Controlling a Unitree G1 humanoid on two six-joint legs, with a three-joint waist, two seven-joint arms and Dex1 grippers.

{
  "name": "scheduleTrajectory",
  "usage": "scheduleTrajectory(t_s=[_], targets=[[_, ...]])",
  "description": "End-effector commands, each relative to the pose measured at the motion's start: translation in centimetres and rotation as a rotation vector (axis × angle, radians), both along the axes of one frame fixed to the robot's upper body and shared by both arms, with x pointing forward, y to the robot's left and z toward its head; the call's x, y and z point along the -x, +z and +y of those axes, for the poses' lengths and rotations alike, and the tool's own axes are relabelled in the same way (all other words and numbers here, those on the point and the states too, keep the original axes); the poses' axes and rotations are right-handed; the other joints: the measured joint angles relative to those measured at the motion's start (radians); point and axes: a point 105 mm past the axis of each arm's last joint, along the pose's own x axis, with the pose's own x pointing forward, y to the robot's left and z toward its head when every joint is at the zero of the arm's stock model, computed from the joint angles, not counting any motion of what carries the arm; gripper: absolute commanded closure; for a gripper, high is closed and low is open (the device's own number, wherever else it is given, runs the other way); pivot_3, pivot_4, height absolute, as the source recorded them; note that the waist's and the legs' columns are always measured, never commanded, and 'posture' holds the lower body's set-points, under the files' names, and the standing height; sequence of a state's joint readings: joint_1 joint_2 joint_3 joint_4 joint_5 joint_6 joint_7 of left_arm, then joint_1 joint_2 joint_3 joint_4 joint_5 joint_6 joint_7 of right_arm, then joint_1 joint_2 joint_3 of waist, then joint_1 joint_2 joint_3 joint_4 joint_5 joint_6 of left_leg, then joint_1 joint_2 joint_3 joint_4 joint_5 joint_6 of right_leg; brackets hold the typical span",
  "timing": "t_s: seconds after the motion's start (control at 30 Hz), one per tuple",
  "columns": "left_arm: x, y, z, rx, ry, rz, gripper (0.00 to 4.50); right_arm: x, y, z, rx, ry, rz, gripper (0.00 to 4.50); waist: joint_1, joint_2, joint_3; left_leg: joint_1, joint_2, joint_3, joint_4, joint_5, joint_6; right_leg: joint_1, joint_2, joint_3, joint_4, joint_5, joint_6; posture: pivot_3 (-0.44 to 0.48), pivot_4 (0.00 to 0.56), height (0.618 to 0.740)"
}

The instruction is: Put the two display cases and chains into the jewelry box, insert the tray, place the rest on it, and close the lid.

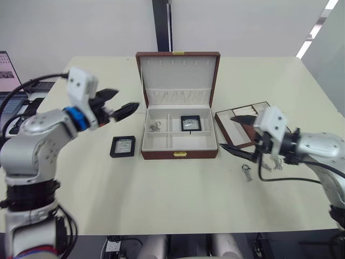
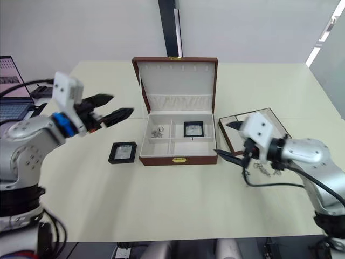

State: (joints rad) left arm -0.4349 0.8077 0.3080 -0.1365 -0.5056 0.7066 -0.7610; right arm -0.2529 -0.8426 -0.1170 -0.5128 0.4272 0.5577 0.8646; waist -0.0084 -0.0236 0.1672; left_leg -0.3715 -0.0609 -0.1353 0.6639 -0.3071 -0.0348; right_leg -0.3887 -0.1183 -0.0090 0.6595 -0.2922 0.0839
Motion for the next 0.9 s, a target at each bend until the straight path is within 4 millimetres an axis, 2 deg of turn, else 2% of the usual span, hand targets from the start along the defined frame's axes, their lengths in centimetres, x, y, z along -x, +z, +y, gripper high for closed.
scheduleTrajectory(t_s=[0.03,0.2,0.47,0.53,0.67,0.9], targets=[[1.3,-0.3,4.1,-0.071,0.059,-0.049,0.04,1.3,1.5,-2.6,0.015,-0.028,-0.064,0.00,0.003,0.000,0.000,0.001,0.000,0.000,0.000,0.000,0.000,0.001,0.000,0.000,0.000,0.000,0.000,0.000,0.150,0.740],[3.7,-4.3,8.7,-0.108,0.139,0.026,0.04,2.9,-0.4,-8.1,0.107,-0.160,-0.001,0.00,0.006,0.000,0.000,0.003,0.000,0.000,0.000,0.000,0.001,0.004,0.000,0.000,0.000,0.000,-0.001,0.000,0.150,0.740],[7.4,-9.4,11.9,-0.182,0.158,0.169,0.04,6.4,-4.2,-14.6,0.264,-0.274,0.176,0.00,0.006,0.000,0.000,0.005,0.001,0.001,-0.001,-0.002,0.004,0.006,0.000,0.000,0.000,0.000,-0.001,0.000,0.150,0.740],[8.2,-10.3,12.5,-0.189,0.167,0.196,0.04,7.0,-5.0,-15.5,0.289,-0.290,0.195,0.00,0.006,0.001,0.000,0.007,0.001,0.001,-0.002,-0.002,0.004,0.006,0.000,0.000,0.000,0.000,-0.001,0.000,0.150,0.740],[9.4,-11.5,12.9,-0.180,0.168,0.242,0.04,7.5,-5.7,-16.3,0.276,-0.308,0.234,0.00,0.003,0.001,0.000,0.007,0.002,0.001,-0.002,-0.003,0.005,0.007,0.001,0.000,0.000,0.000,-0.001,0.000,0.150,0.740],[9.7,-11.6,12.3,-0.169,0.132,0.247,0.04,8.0,-6.3,-16.6,0.271,-0.311,0.303,0.00,0.004,0.001,0.001,0.007,0.002,0.000,-0.002,-0.003,0.005,0.008,0.001,0.000,0.000,0.000,-0.001,0.000,0.150,0.740]])
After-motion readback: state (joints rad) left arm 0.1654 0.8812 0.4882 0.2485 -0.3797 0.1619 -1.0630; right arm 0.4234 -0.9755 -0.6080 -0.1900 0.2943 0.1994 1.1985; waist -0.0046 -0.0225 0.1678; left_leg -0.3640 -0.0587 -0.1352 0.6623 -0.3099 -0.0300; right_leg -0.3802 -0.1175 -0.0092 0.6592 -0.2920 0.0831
